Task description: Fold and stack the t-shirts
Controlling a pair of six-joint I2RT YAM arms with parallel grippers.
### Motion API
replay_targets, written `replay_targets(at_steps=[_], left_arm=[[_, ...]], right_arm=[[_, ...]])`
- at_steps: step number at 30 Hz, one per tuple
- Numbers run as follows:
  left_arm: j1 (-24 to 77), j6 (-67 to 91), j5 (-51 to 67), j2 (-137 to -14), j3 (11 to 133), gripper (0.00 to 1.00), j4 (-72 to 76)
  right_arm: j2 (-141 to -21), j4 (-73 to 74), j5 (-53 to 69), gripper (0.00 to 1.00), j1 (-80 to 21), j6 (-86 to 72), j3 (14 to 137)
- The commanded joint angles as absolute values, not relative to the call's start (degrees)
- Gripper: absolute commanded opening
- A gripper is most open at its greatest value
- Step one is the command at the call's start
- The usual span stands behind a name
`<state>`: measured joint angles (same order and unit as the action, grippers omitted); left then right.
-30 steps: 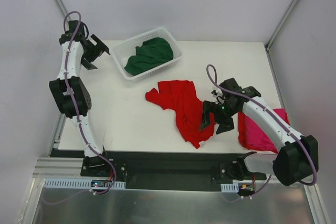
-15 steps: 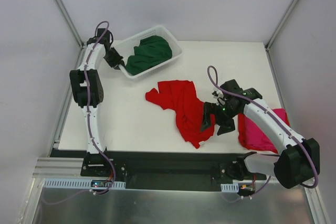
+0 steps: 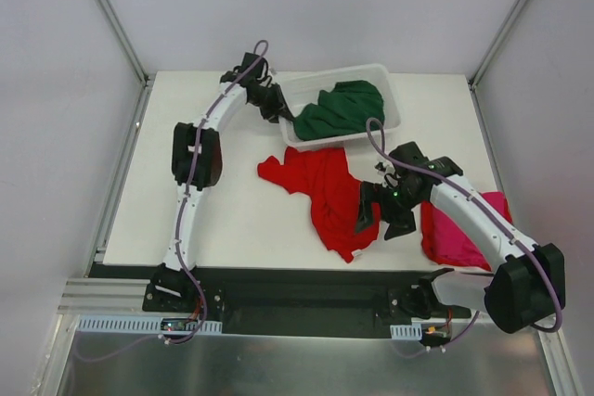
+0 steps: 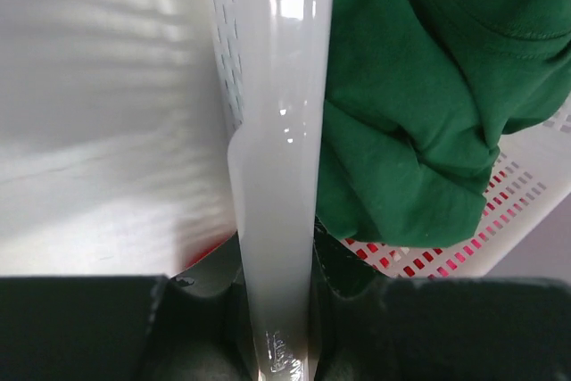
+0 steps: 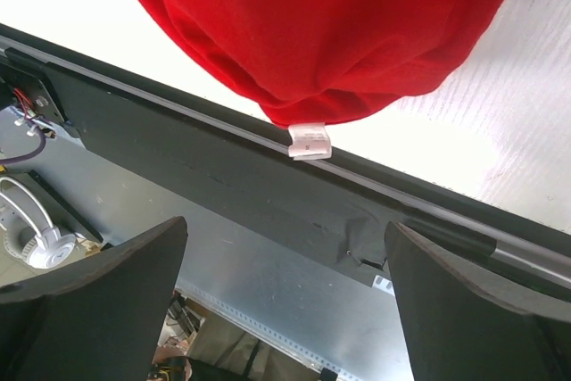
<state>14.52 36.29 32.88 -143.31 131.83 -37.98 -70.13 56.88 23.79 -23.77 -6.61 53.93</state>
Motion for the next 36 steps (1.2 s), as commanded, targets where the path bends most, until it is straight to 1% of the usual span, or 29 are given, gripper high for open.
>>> replay_targets(at_steps=[1, 2, 3, 4, 5, 6, 7, 8, 9, 13, 15, 17, 20, 21, 23, 24, 26, 27, 28, 29, 30, 31, 32, 34, 36], left_arm=[[17.1, 37.8, 48.6, -140.6, 128.9, 0.00, -28.6], [17.7, 37.5, 48.6, -140.0, 127.5, 0.00, -27.9], [18.0, 37.4, 48.3, -139.3, 124.8, 0.08, -27.3], [18.0, 37.4, 47.7, -137.7, 123.3, 0.20, -26.6], [17.9, 37.3, 47.2, -136.9, 121.9, 0.47, -25.1], [17.8, 37.0, 45.8, -136.1, 120.3, 0.49, -24.6], [17.2, 36.9, 45.4, -135.1, 119.9, 0.63, -24.5], [16.8, 36.9, 45.3, -134.7, 119.8, 0.83, -24.4], [16.4, 37.1, 44.5, -134.3, 119.6, 0.99, -24.4], [15.3, 36.9, 42.6, -130.0, 119.0, 0.99, -24.3], [14.8, 36.7, 41.8, -128.2, 117.7, 0.99, -24.3], [14.5, 36.6, 37.4, -123.2, 115.4, 0.99, -24.3], [14.2, 36.4, 29.3, -114.2, 108.1, 0.99, -24.1], [13.5, 36.6, 27.4, -111.8, 103.6, 0.99, -23.9], [12.7, 38.8, 24.9, -104.5, 97.9, 0.99, -23.5], [12.0, 39.0, 25.4, -102.2, 92.2, 0.99, -23.1], [11.3, 38.7, 25.8, -94.9, 86.4, 0.99, -22.9], [10.7, 38.7, 26.7, -92.6, 80.7, 0.99, -22.9], [8.5, 38.8, 27.4, -88.0, 77.7, 0.99, -22.9], [7.1, 39.9, 28.2, -86.0, 74.7, 0.99, -22.3], [5.3, 40.5, 31.2, -84.0, 69.1, 0.99, -22.0], [2.6, 40.5, 32.3, -80.5, 66.9, 0.99, -21.8], [1.3, 40.3, 33.1, -78.7, 63.2, 0.99, -21.9], [0.4, 39.9, 34.5, -74.2, 60.4, 0.99, -22.1], [0.5, 41.1, 34.7, -70.9, 56.2, 0.99, -22.1]], right_arm=[[-68.7, 56.2, 23.3, 0.96, -24.0, -7.0, 52.2], [-68.6, 55.7, 23.1, 0.96, -24.1, -7.2, 52.0], [-68.4, 55.5, 22.8, 0.96, -24.0, -7.3, 51.9], [-67.9, 55.5, 22.4, 0.96, -24.0, -7.3, 51.6], [-67.7, 55.1, 22.2, 0.96, -24.1, -7.4, 51.6], [-67.6, 55.1, 22.0, 0.96, -24.0, -7.3, 51.6], [-67.5, 54.9, 22.0, 0.96, -24.0, -7.2, 51.8], [-67.6, 55.0, 21.9, 0.96, -24.0, -7.2, 51.8], [-67.6, 55.0, 21.8, 0.96, -24.0, -7.2, 51.9], [-67.9, 55.1, 21.4, 0.96, -24.0, -7.2, 52.9], [-67.6, 56.2, 18.4, 0.96, -24.1, -6.8, 54.9], [-66.9, 57.4, 15.7, 0.96, -24.0, -5.3, 57.0], [-66.1, 58.7, 7.8, 0.96, -23.8, -3.7, 64.5], [-66.3, 58.6, 4.2, 0.96, -23.6, -3.3, 67.8], [-68.1, 57.9, 1.1, 0.96, -22.6, -2.0, 70.8], [-69.6, 57.8, -1.6, 0.96, -21.8, -1.0, 72.0], [-74.4, 57.5, -1.9, 0.96, -18.0, -0.4, 75.5], [-76.0, 57.5, -2.4, 0.96, -16.5, 1.1, 76.8], [-77.2, 56.7, -2.3, 0.96, -13.4, 1.5, 78.7], [-79.9, 56.2, -2.2, 0.96, -11.5, 1.6, 79.8], [-81.2, 56.1, -1.0, 0.96, -9.6, 0.8, 80.9], [-83.0, 56.2, 0.6, 0.96, -6.0, 0.4, 83.3], [-86.1, 56.1, 2.4, 0.96, -4.6, 0.2, 84.3], [-89.0, 55.2, 4.8, 0.96, -3.7, 0.6, 85.9], [-92.7, 53.4, 8.1, 0.96, -5.2, 1.7, 86.2]])
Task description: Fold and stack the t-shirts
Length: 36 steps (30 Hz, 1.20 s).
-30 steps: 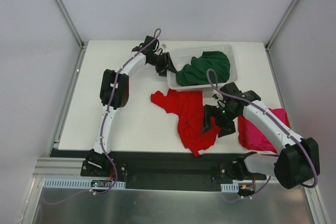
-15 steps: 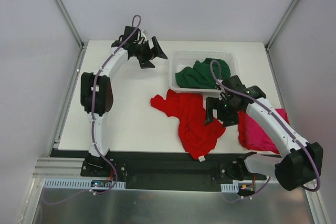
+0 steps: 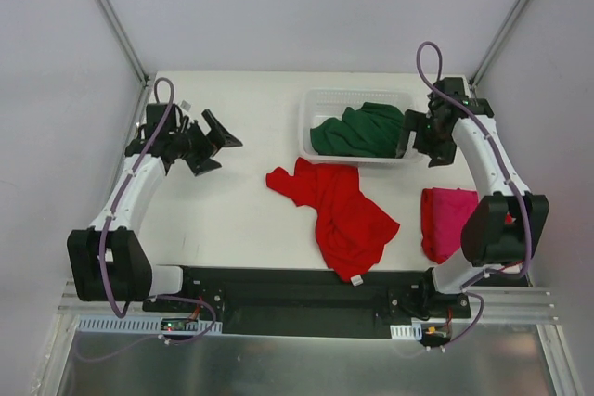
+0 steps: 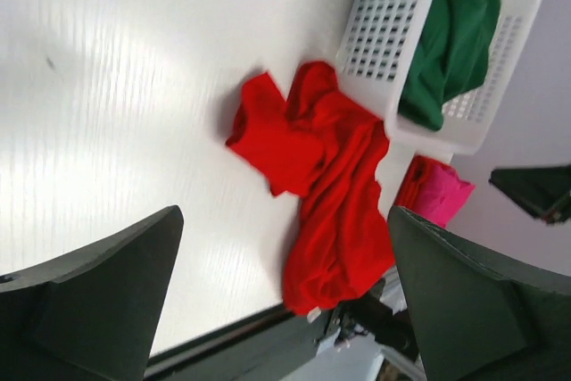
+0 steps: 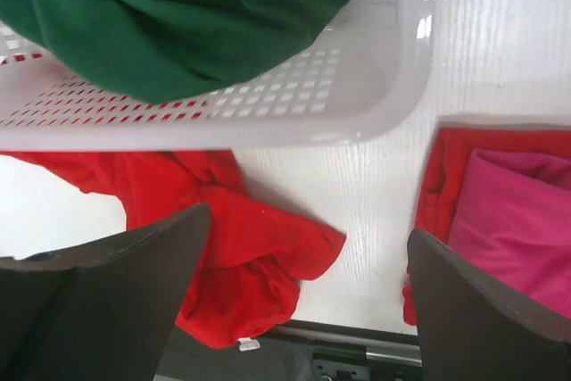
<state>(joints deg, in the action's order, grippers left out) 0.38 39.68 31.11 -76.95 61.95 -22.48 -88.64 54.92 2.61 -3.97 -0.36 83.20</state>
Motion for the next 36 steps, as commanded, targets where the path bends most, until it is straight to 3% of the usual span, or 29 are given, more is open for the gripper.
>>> replay_targets(at_steps=[1, 6, 11, 26, 36], left_arm=[[0.4, 42.0, 34.3, -70.0, 54.9, 0.99, -22.0], [0.4, 42.4, 34.8, -65.5, 50.8, 0.99, -22.0], [0.5, 43.4, 34.9, -64.1, 49.9, 0.99, -21.9], [0.6, 43.1, 35.8, -63.4, 48.5, 0.99, -21.9], [0.8, 42.4, 34.9, -63.8, 47.2, 0.99, -21.8]], right_arm=[[-94.3, 53.3, 9.3, 0.96, -5.9, 3.5, 86.6], [-102.0, 55.8, 13.4, 0.96, -9.2, 4.0, 91.0], [-101.4, 54.1, 16.5, 0.96, -9.3, -8.2, 90.3], [-106.3, 63.9, -7.0, 0.96, -9.0, -4.5, 102.9], [-107.3, 62.0, -10.6, 0.96, -1.8, -3.5, 97.4]])
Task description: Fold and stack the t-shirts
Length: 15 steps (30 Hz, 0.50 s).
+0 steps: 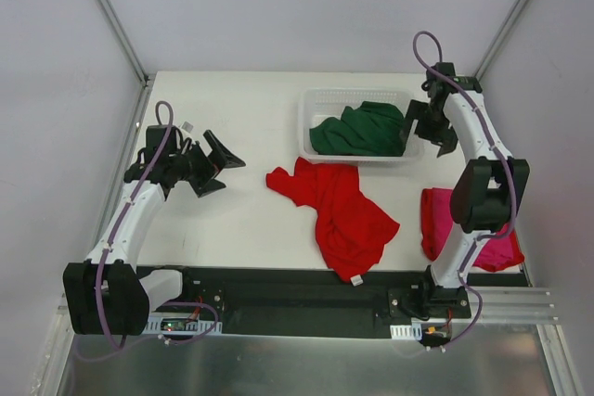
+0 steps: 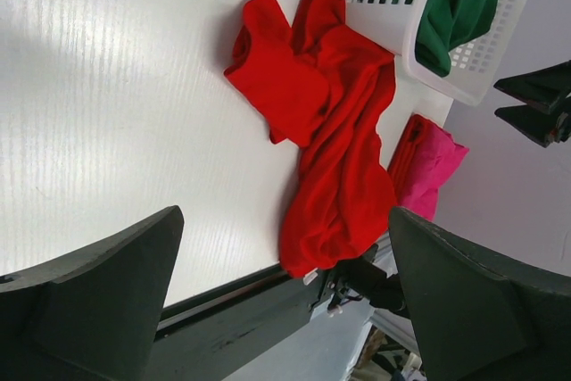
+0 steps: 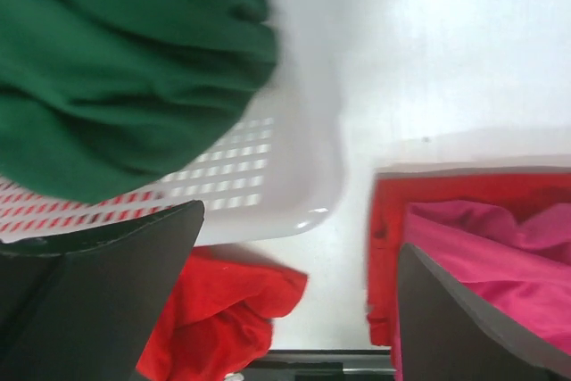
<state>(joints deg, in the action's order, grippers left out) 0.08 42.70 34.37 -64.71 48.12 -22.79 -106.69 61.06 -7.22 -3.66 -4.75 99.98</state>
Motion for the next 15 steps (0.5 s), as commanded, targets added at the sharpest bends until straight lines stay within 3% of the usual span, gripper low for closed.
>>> replay_targets(at_steps=[1, 14, 15], left_arm=[[0.8, 42.5, 34.7, -63.8, 47.1, 0.99, -21.7], [0.8, 43.6, 34.5, -63.1, 46.9, 0.99, -21.7], [0.8, 43.8, 34.5, -63.0, 46.8, 0.99, -21.7]], right_arm=[[-107.9, 61.6, -10.8, 0.96, -1.7, -3.2, 96.9], [-117.3, 55.2, -7.2, 0.97, -1.2, -0.4, 100.4], [-117.7, 55.2, -6.6, 0.76, -1.2, -0.4, 101.3]])
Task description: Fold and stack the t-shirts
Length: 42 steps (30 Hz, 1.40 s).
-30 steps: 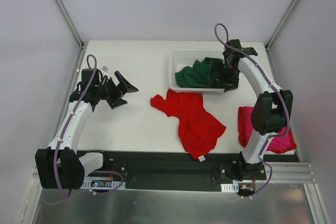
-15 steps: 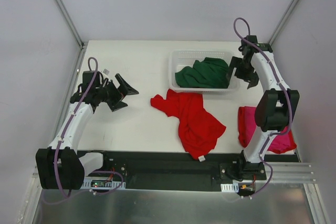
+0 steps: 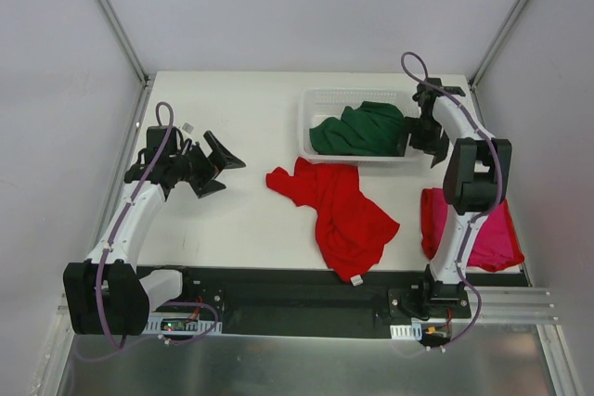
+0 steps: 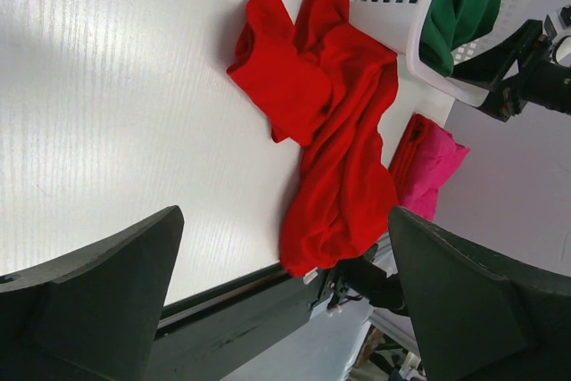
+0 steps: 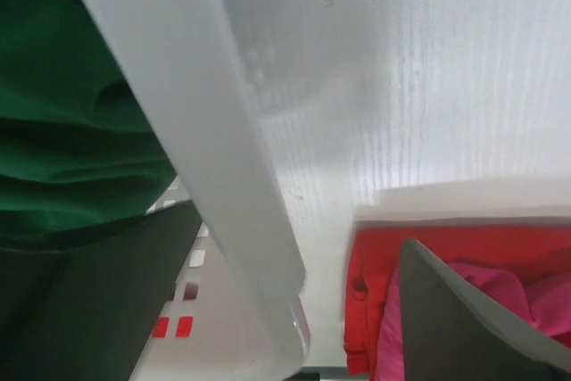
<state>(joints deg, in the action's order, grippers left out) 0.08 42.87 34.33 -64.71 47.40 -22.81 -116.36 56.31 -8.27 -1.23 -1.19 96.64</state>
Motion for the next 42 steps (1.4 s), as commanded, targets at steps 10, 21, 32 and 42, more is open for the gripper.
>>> replay_targets(at_steps=[10, 21, 32, 42], left_arm=[[0.8, 44.5, 33.8, -62.0, 45.9, 0.99, -21.7], [0.9, 45.0, 33.8, -60.6, 44.7, 0.99, -21.7], [0.9, 46.1, 34.5, -56.3, 42.5, 0.99, -21.9], [0.9, 46.2, 33.9, -52.6, 41.8, 0.99, -24.3]], right_arm=[[-118.7, 57.4, -4.5, 0.01, 1.1, -10.7, 105.5], [-114.2, 59.1, -5.4, 0.01, 6.8, -24.6, 98.9], [-112.6, 56.7, 2.0, 0.02, 12.2, -46.8, 97.8], [-112.2, 51.2, 5.3, 0.01, 13.2, -59.2, 98.1]])
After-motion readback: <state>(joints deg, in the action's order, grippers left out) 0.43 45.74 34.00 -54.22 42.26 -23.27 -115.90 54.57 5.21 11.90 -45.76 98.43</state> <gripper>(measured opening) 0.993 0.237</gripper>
